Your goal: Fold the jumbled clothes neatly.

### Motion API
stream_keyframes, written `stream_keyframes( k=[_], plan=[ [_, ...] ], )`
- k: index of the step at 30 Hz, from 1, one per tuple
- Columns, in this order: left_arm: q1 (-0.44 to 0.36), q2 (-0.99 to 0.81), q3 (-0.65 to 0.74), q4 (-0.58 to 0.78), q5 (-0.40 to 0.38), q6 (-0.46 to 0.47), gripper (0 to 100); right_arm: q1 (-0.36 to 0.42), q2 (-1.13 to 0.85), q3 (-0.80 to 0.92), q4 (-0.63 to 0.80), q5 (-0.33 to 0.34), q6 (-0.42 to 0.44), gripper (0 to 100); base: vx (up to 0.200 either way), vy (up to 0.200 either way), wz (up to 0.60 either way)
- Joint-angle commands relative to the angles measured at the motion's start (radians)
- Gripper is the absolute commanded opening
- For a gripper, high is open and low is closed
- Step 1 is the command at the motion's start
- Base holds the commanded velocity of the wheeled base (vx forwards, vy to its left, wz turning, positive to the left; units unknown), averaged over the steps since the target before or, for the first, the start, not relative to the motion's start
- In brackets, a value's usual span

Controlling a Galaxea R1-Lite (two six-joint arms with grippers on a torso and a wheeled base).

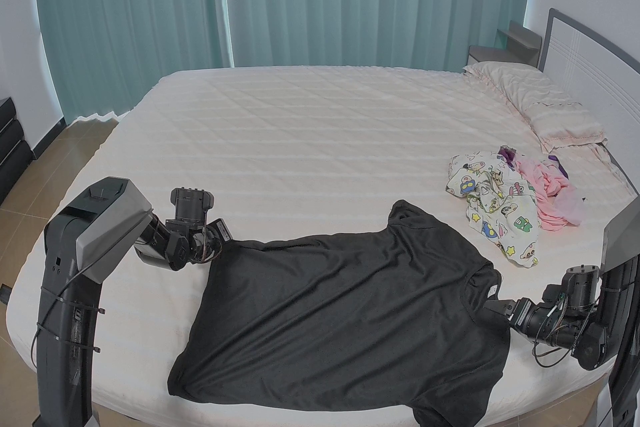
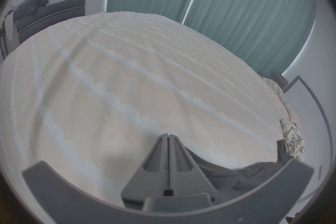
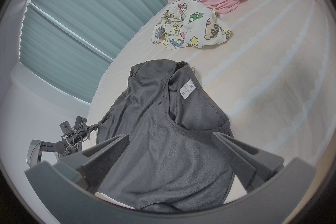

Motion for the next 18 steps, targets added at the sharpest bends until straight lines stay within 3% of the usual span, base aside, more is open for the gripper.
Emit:
stream_keyframes(
  k=[1, 9, 18],
  plan=[
    [0.006, -0.023, 0.01, 0.003, 0.002, 0.0, 0, 0.0, 0.005, 0.004, -0.01, 0.0, 0.0, 100, 0.0, 0.0, 0.0],
    [0.046, -0.044, -0.018, -0.004, 0.005, 0.001, 0, 0.002, 0.002, 0.004, -0.01, 0.002, 0.0, 100, 0.0, 0.0, 0.0],
    [0.075, 0.005, -0.148, 0.023, 0.025, 0.012, 0, 0.002, 0.005, -0.002, -0.01, 0.002, 0.0, 100, 0.0, 0.0, 0.0]
  ],
)
